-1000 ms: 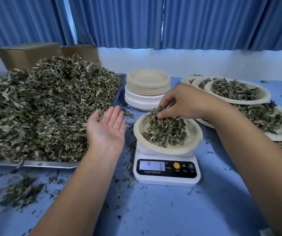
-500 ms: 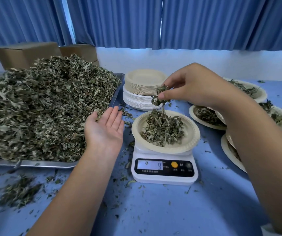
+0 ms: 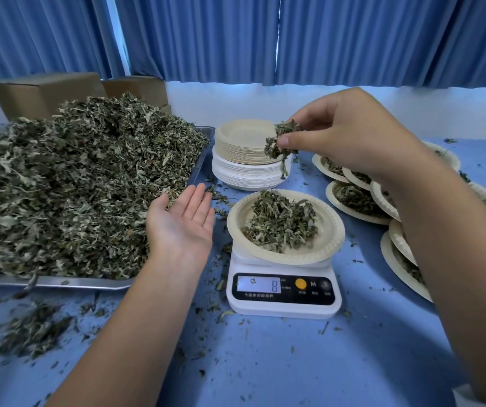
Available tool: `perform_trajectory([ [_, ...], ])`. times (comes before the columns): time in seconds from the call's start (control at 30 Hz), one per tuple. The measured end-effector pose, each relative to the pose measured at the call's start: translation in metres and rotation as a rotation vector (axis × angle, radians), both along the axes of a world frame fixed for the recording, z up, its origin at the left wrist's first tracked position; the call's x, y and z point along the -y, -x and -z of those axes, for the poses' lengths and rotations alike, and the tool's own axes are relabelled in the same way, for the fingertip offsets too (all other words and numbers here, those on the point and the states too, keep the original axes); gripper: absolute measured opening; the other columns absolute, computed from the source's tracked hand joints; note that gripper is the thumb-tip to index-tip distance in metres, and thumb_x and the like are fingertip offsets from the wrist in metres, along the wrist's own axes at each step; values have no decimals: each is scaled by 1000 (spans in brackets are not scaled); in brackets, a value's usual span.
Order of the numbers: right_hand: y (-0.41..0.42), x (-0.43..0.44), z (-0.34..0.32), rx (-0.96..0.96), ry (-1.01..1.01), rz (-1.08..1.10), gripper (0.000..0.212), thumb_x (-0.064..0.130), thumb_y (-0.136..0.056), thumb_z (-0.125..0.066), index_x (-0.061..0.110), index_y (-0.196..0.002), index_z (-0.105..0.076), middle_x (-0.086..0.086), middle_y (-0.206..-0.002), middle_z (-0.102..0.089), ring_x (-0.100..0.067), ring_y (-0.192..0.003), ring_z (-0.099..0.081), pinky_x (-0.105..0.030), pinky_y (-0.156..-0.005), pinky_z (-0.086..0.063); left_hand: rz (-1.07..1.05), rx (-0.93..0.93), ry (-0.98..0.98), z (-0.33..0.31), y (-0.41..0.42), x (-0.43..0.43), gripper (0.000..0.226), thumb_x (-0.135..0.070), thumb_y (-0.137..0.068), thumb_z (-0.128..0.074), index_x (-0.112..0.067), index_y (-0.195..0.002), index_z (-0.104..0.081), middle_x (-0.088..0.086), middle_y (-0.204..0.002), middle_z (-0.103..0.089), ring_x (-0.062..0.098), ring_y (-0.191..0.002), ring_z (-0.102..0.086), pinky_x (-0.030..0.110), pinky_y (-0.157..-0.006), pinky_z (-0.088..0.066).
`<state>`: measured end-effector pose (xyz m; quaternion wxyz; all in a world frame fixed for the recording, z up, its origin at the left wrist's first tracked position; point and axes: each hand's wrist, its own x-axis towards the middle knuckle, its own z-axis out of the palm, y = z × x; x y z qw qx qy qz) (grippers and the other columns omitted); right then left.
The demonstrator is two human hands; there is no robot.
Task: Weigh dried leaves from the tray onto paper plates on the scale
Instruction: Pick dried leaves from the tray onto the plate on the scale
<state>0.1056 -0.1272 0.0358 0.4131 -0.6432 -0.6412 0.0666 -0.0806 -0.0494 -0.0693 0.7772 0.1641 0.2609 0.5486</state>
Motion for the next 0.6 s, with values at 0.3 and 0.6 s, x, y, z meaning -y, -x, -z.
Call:
perform_trajectory([
  [0.3, 11, -8, 9, -100, -47, 30, 26, 31, -76, -80, 15, -96, -75, -2, -88, -73, -8, -70, -63, -13, -62, -48, -6, -10, 8, 0, -1, 1, 51, -38, -101, -27, -3, -126, -54, 8, -120, -61, 23, -122, -53, 35, -104, -38],
  [0.6, 108, -79, 42, -365, -143, -36, 11, 19, -80, -76, 13, -89, -76, 1, -81, -73, -15, -78, -68, -39, -79, -56, 58, -30, 61, -2, -1, -8, 47, -30, -103, -22, -3, -130, -49, 12, -132, -55, 24, -131, -45, 37, -113, -29],
])
